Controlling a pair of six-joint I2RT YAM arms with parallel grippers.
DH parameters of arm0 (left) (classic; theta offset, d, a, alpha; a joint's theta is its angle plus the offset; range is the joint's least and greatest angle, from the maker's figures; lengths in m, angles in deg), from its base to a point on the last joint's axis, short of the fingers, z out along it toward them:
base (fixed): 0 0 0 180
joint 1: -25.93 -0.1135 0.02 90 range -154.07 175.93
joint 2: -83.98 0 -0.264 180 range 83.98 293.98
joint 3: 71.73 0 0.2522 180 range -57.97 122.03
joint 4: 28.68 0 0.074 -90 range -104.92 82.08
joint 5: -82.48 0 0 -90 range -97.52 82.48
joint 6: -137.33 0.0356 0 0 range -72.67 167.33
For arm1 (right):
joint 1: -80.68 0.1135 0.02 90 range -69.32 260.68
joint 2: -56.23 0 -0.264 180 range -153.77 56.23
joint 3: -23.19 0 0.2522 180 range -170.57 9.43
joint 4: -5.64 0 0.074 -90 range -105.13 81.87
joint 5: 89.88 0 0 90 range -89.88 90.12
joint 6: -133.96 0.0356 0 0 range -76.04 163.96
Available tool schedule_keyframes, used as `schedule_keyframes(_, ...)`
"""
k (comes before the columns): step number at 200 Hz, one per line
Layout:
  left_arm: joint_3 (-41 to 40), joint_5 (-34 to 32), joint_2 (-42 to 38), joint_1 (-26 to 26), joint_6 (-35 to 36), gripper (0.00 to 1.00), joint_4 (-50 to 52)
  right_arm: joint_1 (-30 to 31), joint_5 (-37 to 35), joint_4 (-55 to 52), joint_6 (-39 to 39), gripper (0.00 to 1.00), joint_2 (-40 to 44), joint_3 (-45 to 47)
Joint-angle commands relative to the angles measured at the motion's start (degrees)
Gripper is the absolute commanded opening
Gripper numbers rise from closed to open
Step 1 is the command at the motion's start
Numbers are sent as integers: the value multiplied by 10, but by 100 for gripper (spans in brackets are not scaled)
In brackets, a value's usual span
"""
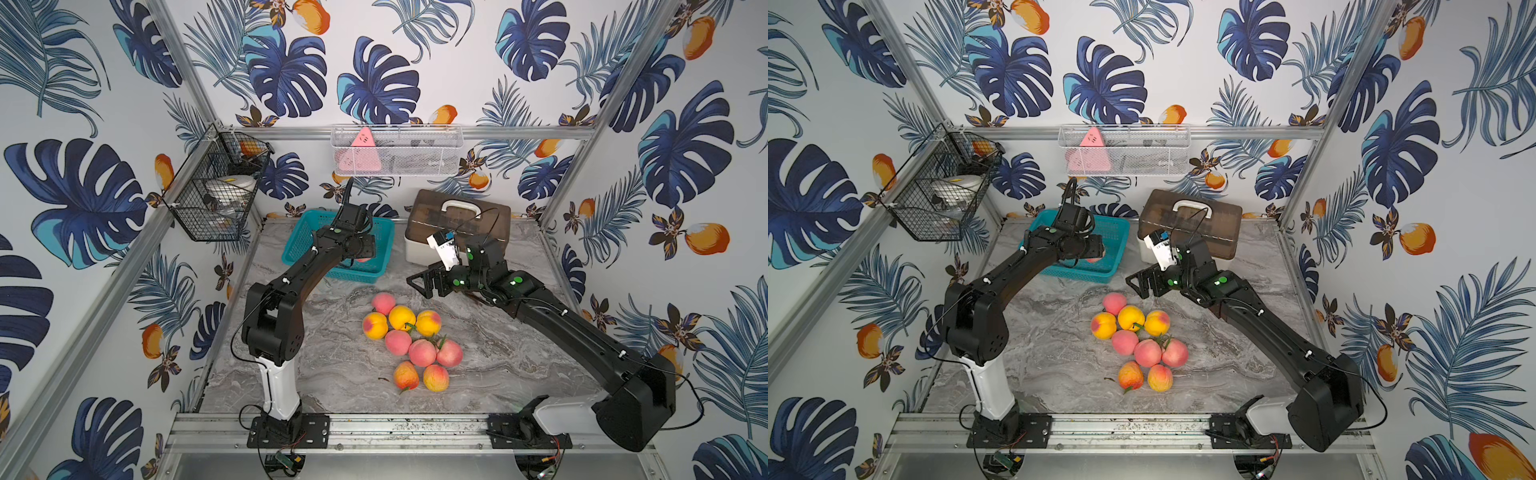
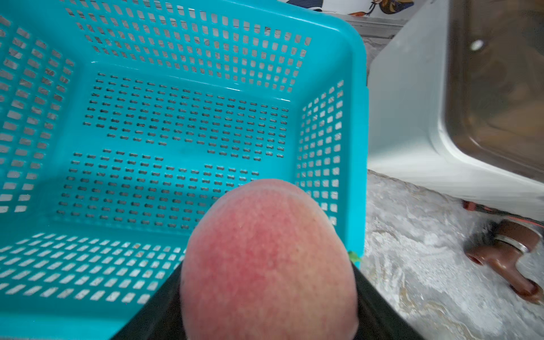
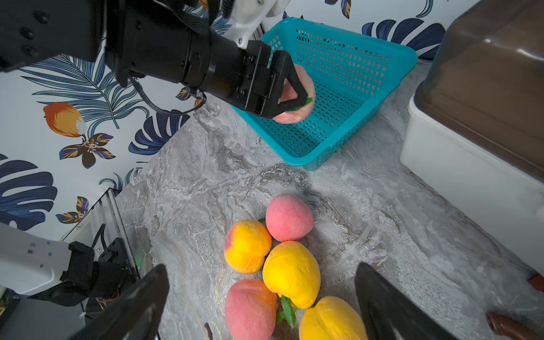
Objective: Put the peaches into the basket
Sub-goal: Place the peach in the basket.
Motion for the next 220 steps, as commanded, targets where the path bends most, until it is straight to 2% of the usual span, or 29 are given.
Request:
schedule_keyframes(1, 16, -5, 21, -13, 10, 58, -22, 0, -6, 15, -16, 100, -6, -8)
schedule_keyframes(54, 36, -19, 78, -25, 22, 58, -45, -18, 5, 25, -9, 100, -15, 2)
schedule_keyframes(100, 36, 8, 120, -25, 10, 58, -67, -19, 10, 27, 0, 100, -17, 5)
schedule_keyframes(220, 45, 12, 160, -9, 17, 60, -58, -24, -7, 18, -7, 100, -2, 22)
